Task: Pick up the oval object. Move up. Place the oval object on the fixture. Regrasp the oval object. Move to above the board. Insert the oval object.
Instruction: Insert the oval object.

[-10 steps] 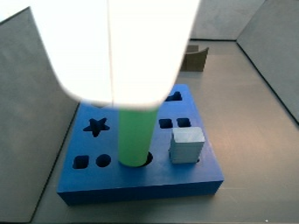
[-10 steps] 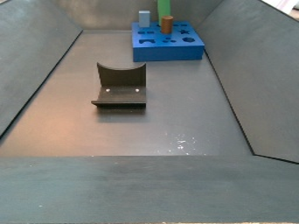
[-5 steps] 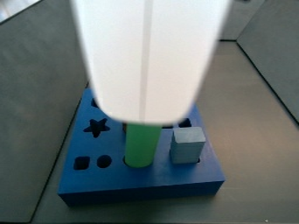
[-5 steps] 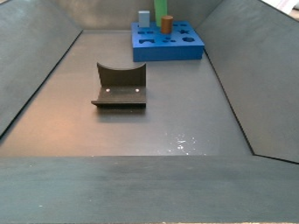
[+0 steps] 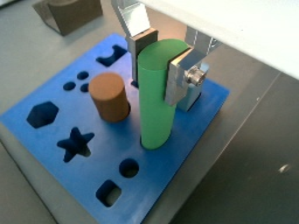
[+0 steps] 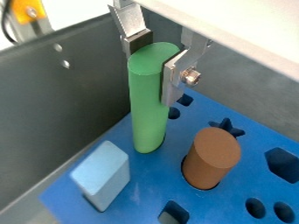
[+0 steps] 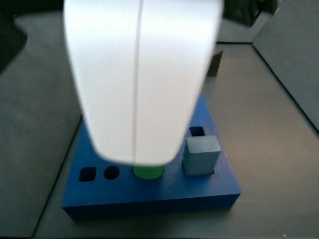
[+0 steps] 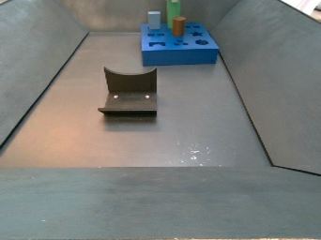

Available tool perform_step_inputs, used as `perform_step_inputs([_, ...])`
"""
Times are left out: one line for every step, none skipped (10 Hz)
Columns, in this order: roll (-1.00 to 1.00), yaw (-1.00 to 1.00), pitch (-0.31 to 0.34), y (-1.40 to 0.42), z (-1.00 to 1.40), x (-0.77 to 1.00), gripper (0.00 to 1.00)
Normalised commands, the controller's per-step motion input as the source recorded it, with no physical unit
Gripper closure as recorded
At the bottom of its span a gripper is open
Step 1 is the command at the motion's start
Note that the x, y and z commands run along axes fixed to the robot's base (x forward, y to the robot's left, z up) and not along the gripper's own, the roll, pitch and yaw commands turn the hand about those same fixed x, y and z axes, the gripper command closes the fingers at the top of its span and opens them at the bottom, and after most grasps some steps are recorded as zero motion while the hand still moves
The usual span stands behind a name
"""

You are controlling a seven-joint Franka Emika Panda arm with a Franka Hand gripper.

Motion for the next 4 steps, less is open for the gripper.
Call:
perform_step_inputs([0.07, -0.01, 0.000, 0.00, -0.58, -0.21, 1.00])
perform_step_inputs([0.00, 0.00, 0.023, 0.00, 0.00, 0.01, 1.00])
perform_step_inputs([0.00, 0.00, -0.007, 0.00, 0.00, 0.00, 1.00])
perform_step_inputs([0.00, 0.00, 0.000, 0.00, 0.00, 0.00, 1.00])
